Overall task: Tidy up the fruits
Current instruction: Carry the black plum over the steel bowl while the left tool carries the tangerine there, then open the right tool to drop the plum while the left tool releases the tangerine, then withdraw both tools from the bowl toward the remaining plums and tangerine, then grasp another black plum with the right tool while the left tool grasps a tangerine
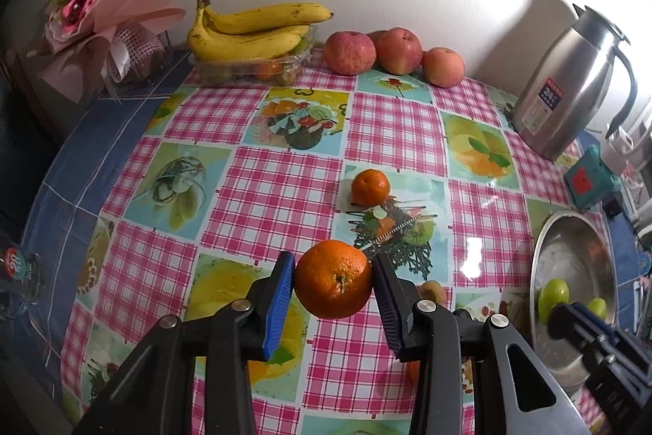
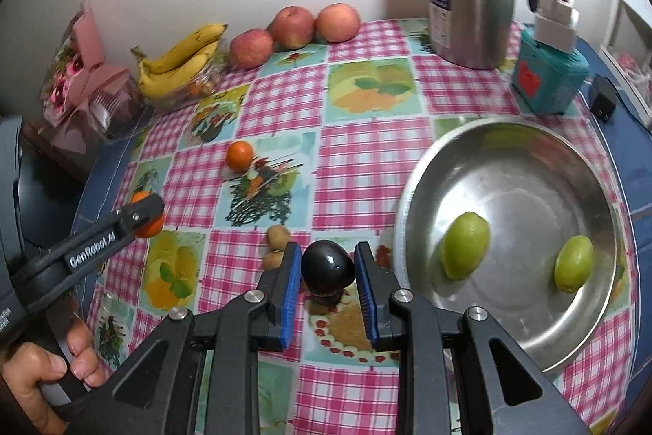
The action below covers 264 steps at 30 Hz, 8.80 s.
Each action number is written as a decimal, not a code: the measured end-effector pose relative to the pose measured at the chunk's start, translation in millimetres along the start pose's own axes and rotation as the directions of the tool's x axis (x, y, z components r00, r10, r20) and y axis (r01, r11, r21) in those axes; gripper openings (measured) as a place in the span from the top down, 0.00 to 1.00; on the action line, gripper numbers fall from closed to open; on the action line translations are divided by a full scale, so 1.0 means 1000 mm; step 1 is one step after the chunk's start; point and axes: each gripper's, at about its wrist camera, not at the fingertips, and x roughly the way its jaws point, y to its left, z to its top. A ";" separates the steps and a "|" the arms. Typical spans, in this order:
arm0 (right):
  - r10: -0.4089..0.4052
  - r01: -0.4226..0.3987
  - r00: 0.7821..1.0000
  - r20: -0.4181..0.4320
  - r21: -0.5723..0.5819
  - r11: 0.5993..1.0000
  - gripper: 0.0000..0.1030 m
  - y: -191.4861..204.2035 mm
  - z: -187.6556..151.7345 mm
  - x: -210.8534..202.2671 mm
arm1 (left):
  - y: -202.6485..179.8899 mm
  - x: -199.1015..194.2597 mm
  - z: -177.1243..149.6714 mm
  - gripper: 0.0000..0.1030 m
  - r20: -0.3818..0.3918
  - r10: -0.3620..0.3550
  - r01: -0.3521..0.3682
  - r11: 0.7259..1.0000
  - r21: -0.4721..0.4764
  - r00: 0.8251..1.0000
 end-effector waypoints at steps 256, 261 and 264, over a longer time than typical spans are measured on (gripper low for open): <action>-0.049 0.023 0.981 -0.186 -0.138 0.990 0.74 0.013 -0.030 0.065 | -0.010 0.066 -0.044 0.02 -0.302 -0.210 0.149 0.966 -0.213 0.930; -0.045 0.026 0.978 -0.202 -0.095 0.995 0.74 0.003 -0.034 0.060 | -0.027 0.066 -0.047 0.08 -0.320 -0.259 0.207 0.960 -0.188 0.911; -0.042 0.024 0.979 -0.200 -0.093 0.995 0.74 0.001 -0.035 0.056 | -0.038 0.069 -0.050 0.14 -0.345 -0.277 0.231 0.958 -0.169 0.897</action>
